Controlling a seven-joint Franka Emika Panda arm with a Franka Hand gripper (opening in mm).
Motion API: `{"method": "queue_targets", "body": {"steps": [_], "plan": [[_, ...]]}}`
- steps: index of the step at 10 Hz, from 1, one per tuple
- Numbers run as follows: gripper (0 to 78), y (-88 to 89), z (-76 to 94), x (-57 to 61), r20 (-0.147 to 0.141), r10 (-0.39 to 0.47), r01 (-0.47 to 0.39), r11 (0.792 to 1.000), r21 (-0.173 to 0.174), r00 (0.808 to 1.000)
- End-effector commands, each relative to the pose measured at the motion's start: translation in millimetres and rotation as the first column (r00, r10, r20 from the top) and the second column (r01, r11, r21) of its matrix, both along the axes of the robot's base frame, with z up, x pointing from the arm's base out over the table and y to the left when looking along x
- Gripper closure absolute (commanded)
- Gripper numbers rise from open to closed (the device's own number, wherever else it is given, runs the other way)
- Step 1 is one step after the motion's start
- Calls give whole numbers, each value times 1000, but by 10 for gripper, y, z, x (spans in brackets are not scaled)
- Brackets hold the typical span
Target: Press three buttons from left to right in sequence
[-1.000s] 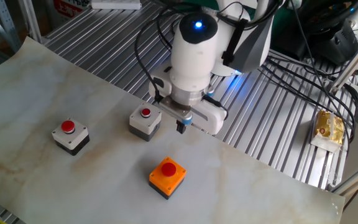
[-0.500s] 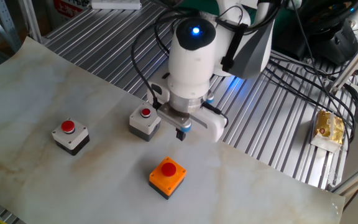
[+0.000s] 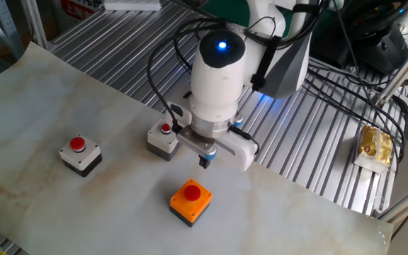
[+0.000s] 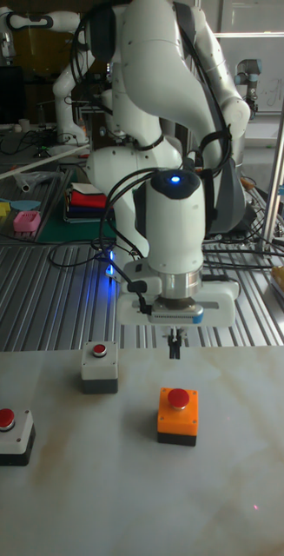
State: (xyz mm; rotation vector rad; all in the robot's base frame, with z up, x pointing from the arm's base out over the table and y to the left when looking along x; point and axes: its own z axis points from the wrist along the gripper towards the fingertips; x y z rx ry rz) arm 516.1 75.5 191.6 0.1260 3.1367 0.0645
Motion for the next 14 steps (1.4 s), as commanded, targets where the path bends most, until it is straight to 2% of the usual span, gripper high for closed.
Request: {"method": "queue_targets", "body": {"steps": [1,6,11,14], "plan": [[764,54,39,203,11,-7,7,1000,0,1000],[764,111,-8,429,15,-14,14,1000,1,1000],[764,140,-137,485,11,-25,25,1000,-2,1000],[764,89,-213,513,10,-19,19,1000,-1,1000]]}}
